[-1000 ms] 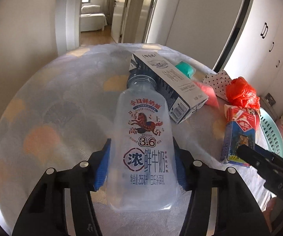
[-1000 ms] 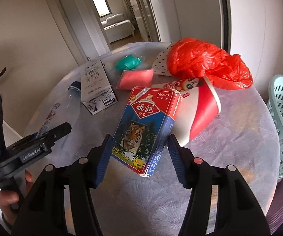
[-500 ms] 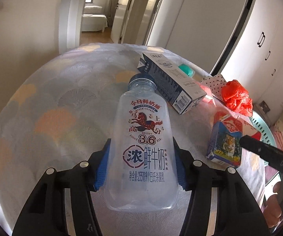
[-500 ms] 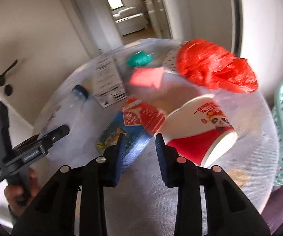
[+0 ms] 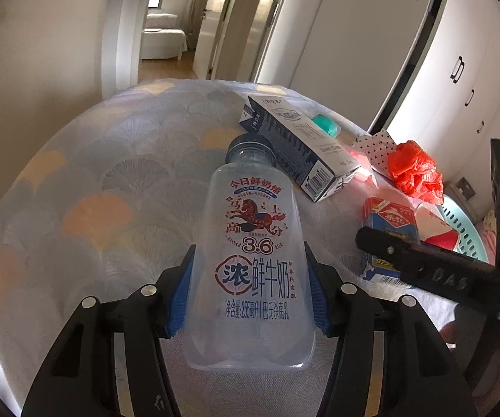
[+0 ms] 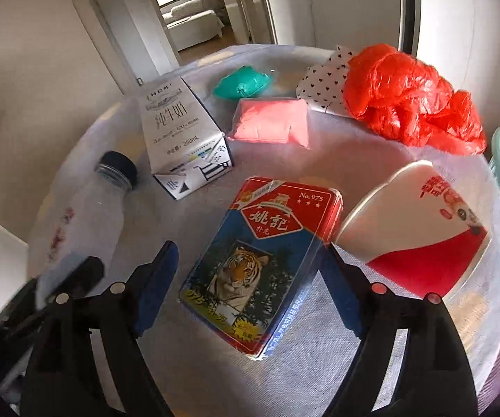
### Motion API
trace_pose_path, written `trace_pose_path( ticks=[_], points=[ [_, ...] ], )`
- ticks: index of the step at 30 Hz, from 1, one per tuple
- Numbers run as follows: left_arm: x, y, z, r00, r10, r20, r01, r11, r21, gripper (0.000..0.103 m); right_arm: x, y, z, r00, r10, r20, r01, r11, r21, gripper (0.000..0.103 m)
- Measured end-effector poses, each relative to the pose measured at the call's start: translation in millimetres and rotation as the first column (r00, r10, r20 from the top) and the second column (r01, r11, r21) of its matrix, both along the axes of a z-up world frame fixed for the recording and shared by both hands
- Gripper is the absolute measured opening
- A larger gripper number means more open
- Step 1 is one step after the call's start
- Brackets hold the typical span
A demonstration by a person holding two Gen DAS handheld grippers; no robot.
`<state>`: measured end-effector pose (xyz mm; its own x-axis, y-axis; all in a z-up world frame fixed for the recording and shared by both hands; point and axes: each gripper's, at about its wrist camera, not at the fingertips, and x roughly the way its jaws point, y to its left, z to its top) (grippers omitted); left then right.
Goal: Collect trash
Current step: 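Grasp the tiger-print box with the right tool and lift it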
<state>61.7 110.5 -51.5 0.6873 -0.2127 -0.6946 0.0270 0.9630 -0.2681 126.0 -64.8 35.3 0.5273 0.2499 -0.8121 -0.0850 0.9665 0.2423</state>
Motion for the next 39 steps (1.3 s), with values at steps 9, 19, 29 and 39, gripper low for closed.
trace_pose_path(
  ticks=[9,19,29,39],
  points=[
    [2,-6,-1,1.000,-0.009,-0.007,0.010,0.999,0.047,0.054,-22,2,-1,0.999,0.012,0.046,-0.009,0.997,-0.079,0.069],
    [2,-10,-1,1.000,-0.006,-0.008,0.007,0.999,0.052,0.054,-52,-15,-6,0.944,0.324,0.065,-0.320,0.945,-0.062,0.070],
    [2,-6,-2,1.000,-0.009,-0.007,0.009,0.999,0.050,0.054,-67,-62,-10,0.981,0.179,0.068,-0.190,0.956,0.222,0.095],
    [0,-4,-2,1.000,0.012,-0.002,-0.012,0.997,0.070,0.054,-84,-25,-6,0.994,0.021,0.109,-0.012,0.996,-0.084,0.061]
  ],
)
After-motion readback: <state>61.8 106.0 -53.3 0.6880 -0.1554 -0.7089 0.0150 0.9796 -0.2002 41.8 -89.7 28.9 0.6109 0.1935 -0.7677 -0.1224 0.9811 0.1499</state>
